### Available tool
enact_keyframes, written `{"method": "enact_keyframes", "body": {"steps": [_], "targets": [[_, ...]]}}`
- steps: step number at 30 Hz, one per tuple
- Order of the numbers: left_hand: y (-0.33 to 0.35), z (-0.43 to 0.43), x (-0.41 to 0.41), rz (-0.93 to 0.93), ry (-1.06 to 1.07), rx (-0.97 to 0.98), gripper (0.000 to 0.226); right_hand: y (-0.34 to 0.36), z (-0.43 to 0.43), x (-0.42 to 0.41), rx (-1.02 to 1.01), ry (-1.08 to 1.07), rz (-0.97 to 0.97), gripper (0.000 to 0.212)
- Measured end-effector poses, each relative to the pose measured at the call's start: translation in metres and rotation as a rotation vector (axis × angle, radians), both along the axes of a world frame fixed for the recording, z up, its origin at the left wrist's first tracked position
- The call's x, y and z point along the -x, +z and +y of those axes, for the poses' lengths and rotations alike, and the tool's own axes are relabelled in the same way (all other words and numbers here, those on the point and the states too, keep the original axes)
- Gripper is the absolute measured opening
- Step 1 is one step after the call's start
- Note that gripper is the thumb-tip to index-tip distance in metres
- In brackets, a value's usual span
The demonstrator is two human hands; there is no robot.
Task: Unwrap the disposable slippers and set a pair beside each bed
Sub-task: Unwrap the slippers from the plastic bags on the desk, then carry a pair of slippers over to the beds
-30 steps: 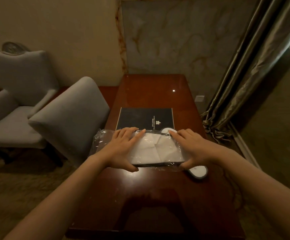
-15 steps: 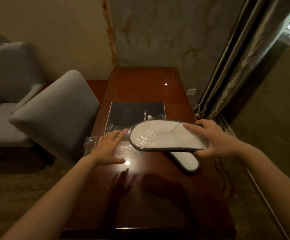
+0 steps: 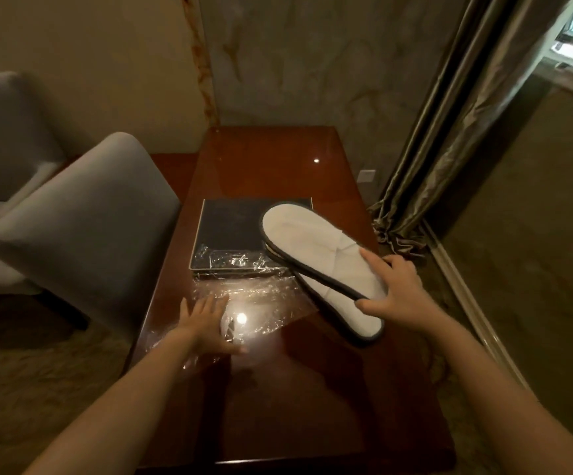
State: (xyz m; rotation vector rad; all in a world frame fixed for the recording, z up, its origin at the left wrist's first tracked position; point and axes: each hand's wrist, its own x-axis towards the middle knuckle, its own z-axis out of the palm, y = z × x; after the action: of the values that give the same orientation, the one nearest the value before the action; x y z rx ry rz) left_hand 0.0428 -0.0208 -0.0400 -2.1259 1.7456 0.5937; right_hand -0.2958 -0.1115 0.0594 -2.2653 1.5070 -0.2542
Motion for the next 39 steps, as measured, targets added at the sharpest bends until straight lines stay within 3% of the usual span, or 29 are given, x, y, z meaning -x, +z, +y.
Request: {"method": "enact_keyframes", "body": {"steps": [4, 8, 10, 14, 16, 19, 22, 25, 27, 35, 39], "targets": [[-0.006, -0.004, 0.005, 0.019, 0.002, -0.030, 0.135, -0.029, 0.002, -0.012, 0.002, -0.123, 0.009, 0.096], [0.005, -0.015, 0.029, 0.156, 0.091, 0.146, 0.121, -0.048, -0.001, -0.023, 0.014, -0.179, 0.029, 0.096], [0.018, -0.026, 0.055, 0.487, 0.299, 0.307, 0.107, -0.054, -0.001, -0.032, 0.010, -0.215, 0.026, 0.096], [0.042, -0.050, 0.125, 1.532, 0.876, 0.376, 0.058, -0.063, 0.009, -0.056, -0.012, -0.249, -0.020, 0.097], [0.044, -0.059, 0.156, 1.763, 1.041, 0.437, 0.047, -0.068, 0.015, -0.065, -0.019, -0.266, -0.027, 0.098], [0.035, -0.069, 0.174, 1.716, 1.221, 0.607, 0.046, -0.077, 0.021, -0.066, -0.039, -0.264, -0.027, 0.098], [0.025, -0.074, 0.170, 1.647, 1.284, 0.623, 0.050, -0.089, 0.017, -0.055, -0.150, -0.166, -0.089, 0.094], [0.020, -0.074, 0.158, 1.643, 1.249, 0.629, 0.049, -0.100, -0.007, -0.045, -0.223, -0.273, -0.263, 0.069], [0.016, -0.076, 0.150, 1.631, 1.223, 0.632, 0.048, -0.111, -0.031, -0.036, -0.220, -0.383, -0.258, 0.060], [0.000, -0.068, 0.125, 1.553, 1.235, 0.545, 0.048, -0.145, -0.088, -0.032, -0.341, -0.263, -0.077, 0.084], [0.001, -0.066, 0.120, 1.522, 1.260, 0.568, 0.051, -0.149, -0.098, -0.035, -0.417, -0.235, -0.097, 0.077]]}}
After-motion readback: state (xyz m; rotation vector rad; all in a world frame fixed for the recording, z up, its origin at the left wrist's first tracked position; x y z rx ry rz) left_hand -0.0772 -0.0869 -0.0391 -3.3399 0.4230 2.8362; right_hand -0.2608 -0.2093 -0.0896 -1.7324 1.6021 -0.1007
